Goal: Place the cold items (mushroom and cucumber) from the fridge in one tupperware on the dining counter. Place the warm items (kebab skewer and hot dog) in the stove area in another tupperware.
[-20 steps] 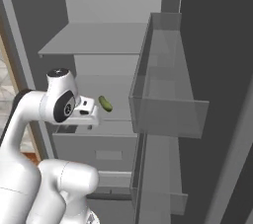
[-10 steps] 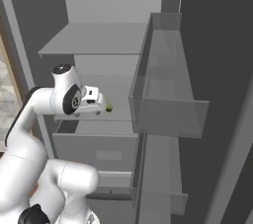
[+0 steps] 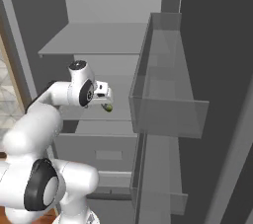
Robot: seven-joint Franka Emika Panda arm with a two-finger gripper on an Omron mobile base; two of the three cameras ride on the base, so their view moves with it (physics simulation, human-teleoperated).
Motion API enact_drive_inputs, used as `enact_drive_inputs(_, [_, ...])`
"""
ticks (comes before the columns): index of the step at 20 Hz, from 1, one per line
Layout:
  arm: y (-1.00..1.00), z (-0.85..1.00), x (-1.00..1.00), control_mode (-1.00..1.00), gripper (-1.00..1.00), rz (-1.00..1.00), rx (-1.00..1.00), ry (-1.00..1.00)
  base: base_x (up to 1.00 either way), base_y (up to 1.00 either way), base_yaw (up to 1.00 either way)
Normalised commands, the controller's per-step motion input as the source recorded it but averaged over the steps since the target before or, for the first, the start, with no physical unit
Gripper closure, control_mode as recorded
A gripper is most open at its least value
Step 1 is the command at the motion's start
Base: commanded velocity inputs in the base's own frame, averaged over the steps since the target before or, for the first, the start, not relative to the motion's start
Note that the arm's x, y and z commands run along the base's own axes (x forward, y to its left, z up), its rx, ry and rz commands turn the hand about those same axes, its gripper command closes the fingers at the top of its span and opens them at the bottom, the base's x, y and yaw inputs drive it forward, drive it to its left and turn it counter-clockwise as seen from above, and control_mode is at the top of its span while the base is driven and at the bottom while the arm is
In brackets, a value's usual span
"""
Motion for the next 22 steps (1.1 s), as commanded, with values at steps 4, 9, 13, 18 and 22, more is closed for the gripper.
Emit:
enact_drive_inputs(4, [0.00, -0.27, 0.64, -1.00, -1.00, 0.00, -0.03, 0.06, 0.00, 0.00, 0.00])
enact_drive_inputs(9, [0.00, -0.47, 0.56, -1.00, -1.00, 0.00, 0.01, 0.00, 0.00, 0.00, 0.00])
enact_drive_inputs(13, [0.04, -0.53, 0.42, -1.00, -1.00, 0.04, 0.00, 0.00, 0.00, 0.00, 0.00])
enact_drive_inputs(18, [0.02, -0.47, 0.70, -1.00, -1.00, 0.06, 0.00, 0.00, 0.00, 0.00, 0.00])
enact_drive_inputs(22, [0.02, -0.44, 0.79, -1.00, -1.00, 0.02, 0.00, 0.04, 0.00, 0.00, 0.00])
